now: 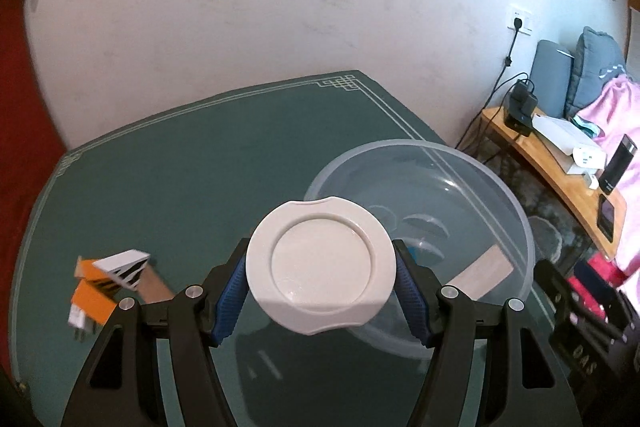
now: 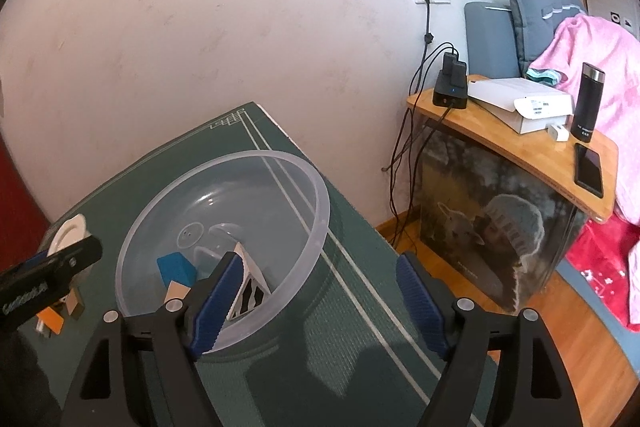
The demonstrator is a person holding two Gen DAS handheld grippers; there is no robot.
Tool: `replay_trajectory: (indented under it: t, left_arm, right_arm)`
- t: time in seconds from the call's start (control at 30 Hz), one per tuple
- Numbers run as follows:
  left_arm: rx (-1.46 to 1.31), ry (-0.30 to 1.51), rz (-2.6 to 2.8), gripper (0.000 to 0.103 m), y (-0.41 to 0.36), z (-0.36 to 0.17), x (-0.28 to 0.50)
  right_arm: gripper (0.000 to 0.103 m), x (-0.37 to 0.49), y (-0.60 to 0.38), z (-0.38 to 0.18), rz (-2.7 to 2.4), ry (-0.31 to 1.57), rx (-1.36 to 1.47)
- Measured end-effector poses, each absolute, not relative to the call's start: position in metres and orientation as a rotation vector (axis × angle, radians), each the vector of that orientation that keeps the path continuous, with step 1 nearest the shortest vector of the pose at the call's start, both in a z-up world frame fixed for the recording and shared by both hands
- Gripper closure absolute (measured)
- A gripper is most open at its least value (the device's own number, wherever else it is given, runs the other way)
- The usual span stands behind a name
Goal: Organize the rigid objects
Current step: 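Carry the white plate to the basin and release it with the left gripper, then move the left gripper back to the blocks and grasp the white charger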
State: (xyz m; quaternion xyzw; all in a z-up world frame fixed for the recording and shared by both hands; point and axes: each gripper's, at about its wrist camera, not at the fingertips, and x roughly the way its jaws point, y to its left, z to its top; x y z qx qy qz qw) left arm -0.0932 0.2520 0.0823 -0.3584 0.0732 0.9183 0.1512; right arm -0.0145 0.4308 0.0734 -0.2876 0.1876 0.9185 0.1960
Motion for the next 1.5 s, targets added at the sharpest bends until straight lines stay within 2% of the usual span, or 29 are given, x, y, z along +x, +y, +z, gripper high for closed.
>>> replay_trajectory:
  t: [0.4,0.5,1.5]
  left_arm:
    - [-1.019,0.194,2.572,0.035,0.276,0.082,-0.118]
    - [-1.031,0.194,2.568,0.023,0.275,0.080,-0.119]
    - [-1.052,0.187,2.760,0.022,0.194,0.080,-0.094]
  right_arm:
    - [0.021,-0.014,0.431,0.070,2.571,0.537,-0.816]
    - [0.021,-0.014,0.431,0.070,2.570,0.538,-0.818]
    - [0.019,-0.014,0.423,0.071,2.599,0.525,-0.803]
